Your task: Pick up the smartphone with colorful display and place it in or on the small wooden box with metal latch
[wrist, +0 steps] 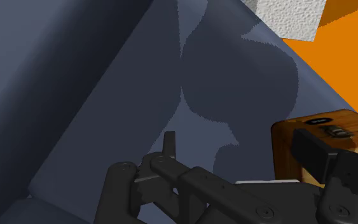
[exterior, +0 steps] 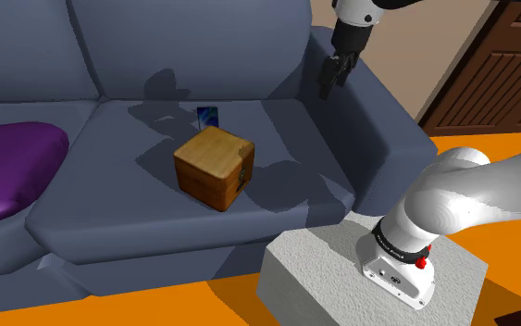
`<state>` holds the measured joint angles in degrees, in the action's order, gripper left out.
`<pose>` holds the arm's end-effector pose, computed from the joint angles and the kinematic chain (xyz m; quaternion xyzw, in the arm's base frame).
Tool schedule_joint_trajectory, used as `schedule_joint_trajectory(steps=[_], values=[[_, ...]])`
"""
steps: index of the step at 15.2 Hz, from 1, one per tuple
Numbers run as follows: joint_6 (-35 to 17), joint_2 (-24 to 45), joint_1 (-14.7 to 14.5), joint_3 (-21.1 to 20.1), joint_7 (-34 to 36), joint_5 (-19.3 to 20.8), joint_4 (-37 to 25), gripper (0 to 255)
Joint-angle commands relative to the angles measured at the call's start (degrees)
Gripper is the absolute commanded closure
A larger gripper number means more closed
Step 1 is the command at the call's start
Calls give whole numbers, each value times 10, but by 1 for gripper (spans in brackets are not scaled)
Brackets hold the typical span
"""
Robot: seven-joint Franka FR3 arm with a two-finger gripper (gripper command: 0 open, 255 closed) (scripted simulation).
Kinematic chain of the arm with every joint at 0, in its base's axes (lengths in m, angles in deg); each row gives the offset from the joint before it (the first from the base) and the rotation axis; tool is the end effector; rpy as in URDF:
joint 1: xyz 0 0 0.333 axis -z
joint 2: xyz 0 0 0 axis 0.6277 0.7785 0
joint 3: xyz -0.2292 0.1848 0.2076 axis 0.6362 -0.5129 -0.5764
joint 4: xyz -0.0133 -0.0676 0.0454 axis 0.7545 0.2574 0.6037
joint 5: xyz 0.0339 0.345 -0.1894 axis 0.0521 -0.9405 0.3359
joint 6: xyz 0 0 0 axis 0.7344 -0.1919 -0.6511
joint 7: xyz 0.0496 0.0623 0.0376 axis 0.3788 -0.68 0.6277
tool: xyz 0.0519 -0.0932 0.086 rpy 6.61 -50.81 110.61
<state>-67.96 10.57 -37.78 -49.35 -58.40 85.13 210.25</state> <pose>0.2941 0.0022 0.5658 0.9974 0.0640 0.0219 0.0252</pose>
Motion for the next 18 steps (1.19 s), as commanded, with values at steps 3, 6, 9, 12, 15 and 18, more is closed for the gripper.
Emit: schedule_joint_trajectory(steps=[3,6,9,12,15,18], values=[[-25,38,-1,-17,30,-11,-10,0],[-61,98,0,-42,74,-22,-32,0],[-92,161,2,-65,118,-28,-62,0],[-119,227,5,-85,162,-28,-99,0],[-139,295,8,-103,206,-23,-143,0],[-154,365,9,-118,250,-11,-194,0]])
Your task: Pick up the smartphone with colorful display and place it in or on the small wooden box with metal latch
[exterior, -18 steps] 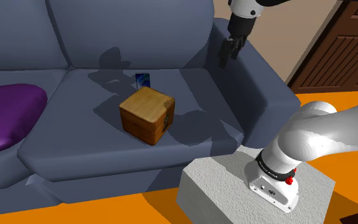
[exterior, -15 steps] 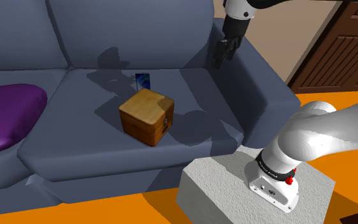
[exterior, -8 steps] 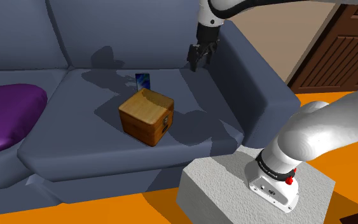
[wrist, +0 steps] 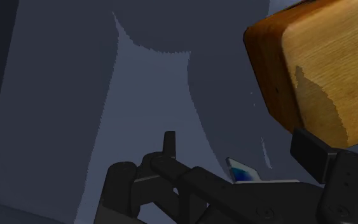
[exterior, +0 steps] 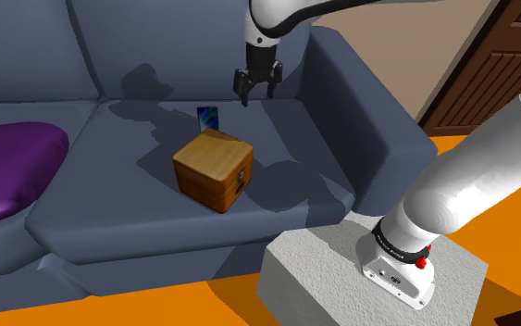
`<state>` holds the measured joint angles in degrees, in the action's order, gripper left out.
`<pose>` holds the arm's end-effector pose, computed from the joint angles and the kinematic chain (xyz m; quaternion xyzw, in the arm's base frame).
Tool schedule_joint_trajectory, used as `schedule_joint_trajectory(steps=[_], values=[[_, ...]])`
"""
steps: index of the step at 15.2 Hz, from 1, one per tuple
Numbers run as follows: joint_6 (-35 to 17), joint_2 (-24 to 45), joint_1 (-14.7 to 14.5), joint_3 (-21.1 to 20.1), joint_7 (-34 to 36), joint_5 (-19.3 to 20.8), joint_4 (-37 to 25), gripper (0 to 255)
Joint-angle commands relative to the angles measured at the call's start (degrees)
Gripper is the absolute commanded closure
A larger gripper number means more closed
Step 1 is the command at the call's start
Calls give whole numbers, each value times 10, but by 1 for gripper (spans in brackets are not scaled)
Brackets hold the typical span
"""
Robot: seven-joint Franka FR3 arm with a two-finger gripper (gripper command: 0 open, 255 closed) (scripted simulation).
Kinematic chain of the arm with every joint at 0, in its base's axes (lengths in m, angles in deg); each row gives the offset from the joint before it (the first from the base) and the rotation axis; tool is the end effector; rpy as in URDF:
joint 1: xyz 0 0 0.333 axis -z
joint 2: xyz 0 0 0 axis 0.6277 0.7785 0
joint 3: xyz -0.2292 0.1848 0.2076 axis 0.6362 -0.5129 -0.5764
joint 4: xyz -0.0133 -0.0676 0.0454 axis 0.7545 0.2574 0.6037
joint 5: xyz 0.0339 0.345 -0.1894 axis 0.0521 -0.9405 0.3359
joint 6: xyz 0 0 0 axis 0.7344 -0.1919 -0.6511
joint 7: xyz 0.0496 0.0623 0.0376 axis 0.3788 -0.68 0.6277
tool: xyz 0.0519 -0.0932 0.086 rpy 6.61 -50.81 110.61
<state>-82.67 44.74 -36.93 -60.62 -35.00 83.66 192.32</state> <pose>0.4898 0.1006 0.5029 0.9986 -0.0479 0.0124 0.0178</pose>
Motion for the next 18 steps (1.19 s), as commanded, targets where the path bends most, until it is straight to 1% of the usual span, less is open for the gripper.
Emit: schedule_joint_trajectory(steps=[1,8,15,18], values=[[-10,46,0,-9,31,9,-34,0],[-11,214,-15,-19,126,49,-190,0],[29,389,-48,-6,195,80,-397,0],[9,394,-48,-4,196,82,-382,0]])
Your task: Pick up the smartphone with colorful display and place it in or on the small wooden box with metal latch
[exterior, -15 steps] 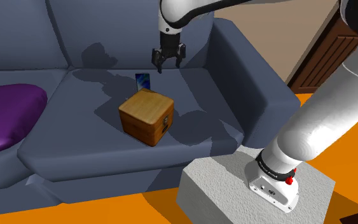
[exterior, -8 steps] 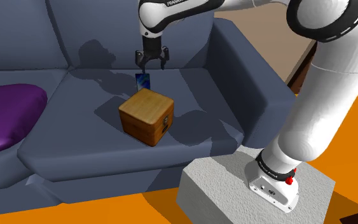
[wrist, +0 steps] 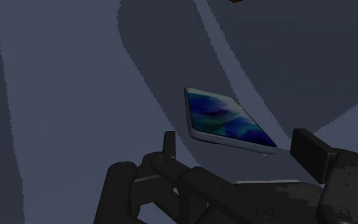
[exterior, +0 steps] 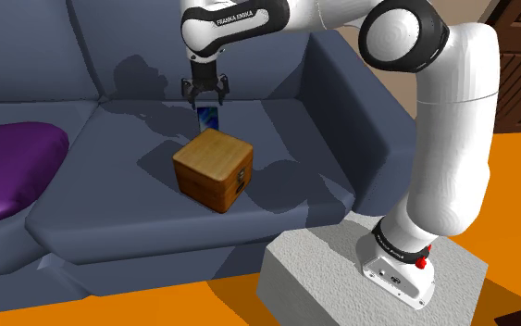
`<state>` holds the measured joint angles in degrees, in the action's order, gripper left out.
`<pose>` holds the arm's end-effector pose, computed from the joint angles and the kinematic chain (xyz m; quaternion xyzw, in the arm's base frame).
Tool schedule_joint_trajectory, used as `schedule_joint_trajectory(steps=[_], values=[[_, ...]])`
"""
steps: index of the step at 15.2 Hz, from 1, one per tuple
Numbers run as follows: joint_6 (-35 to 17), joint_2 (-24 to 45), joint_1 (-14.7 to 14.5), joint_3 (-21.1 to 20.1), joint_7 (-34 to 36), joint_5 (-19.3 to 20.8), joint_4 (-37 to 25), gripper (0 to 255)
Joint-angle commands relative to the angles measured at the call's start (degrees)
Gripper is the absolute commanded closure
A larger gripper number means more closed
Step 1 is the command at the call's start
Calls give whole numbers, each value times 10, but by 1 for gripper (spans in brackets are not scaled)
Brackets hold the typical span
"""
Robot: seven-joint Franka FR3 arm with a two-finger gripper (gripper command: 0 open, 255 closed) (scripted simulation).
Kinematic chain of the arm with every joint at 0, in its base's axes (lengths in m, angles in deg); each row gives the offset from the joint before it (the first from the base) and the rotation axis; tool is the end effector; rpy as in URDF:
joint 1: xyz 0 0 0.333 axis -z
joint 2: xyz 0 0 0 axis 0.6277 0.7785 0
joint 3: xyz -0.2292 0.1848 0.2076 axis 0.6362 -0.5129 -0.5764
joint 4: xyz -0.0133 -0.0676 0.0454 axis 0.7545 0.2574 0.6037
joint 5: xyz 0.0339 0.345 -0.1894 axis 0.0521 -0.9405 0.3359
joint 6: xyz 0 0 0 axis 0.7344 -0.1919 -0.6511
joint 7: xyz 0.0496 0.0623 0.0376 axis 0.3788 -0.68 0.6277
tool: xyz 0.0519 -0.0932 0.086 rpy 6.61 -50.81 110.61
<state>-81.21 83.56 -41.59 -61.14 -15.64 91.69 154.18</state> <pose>0.7026 0.1597 0.4117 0.9873 -0.1585 0.0030 0.0093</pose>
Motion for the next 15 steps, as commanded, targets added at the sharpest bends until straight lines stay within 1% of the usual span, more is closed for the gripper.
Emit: schedule_joint_trajectory(steps=[1,5,12,13,15], values=[[-13,8,-1,1,3,2,5,0],[-36,16,-1,2,4,4,21,0],[-36,16,-1,2,4,4,20,0],[-36,16,-1,2,4,4,20,255],[-36,16,-1,2,4,4,20,255]])
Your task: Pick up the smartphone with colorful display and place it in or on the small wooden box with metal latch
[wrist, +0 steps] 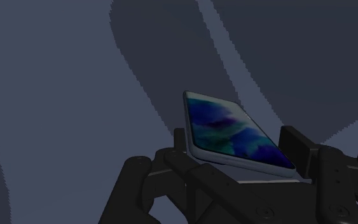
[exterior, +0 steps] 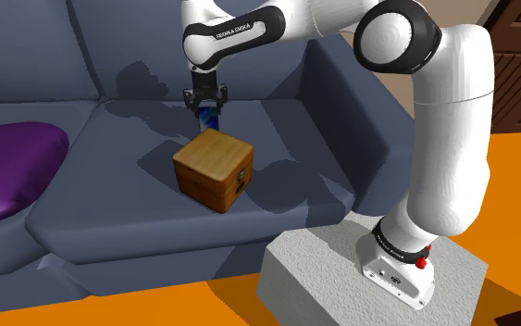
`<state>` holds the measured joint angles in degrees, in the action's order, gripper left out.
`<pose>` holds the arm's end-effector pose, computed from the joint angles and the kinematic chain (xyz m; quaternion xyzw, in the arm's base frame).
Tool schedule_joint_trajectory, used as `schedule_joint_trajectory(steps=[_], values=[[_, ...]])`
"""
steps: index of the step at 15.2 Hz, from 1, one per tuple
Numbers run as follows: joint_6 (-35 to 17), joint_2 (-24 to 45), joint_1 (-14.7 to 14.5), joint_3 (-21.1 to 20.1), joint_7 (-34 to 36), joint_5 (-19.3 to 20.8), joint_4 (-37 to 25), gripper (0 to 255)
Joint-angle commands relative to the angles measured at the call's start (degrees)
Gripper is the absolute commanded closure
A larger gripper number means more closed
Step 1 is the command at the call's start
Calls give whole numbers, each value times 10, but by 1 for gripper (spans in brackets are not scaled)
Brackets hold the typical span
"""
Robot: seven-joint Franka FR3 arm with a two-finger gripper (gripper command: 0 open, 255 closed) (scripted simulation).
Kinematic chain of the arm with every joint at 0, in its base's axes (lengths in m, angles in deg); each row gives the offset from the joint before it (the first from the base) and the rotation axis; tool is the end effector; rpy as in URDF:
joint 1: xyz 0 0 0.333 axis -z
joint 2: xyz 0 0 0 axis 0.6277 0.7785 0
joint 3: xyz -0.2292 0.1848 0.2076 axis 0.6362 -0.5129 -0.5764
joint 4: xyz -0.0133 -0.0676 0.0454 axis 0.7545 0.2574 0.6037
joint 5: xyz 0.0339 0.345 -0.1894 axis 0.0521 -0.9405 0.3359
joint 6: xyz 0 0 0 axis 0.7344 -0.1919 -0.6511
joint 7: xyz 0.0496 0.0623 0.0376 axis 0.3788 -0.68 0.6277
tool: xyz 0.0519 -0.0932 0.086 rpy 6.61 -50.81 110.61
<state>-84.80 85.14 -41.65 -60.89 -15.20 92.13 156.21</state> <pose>0.7054 0.1601 0.3805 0.9871 -0.1596 0.0032 0.0093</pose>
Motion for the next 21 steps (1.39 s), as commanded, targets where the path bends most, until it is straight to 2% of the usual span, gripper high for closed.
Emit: schedule_joint_trajectory(steps=[1,7,21], values=[[0,0,0,0,0,0,0,255],[0,0,0,0,0,0,0,255],[96,-22,-2,-4,-7,-8,-74,255]])
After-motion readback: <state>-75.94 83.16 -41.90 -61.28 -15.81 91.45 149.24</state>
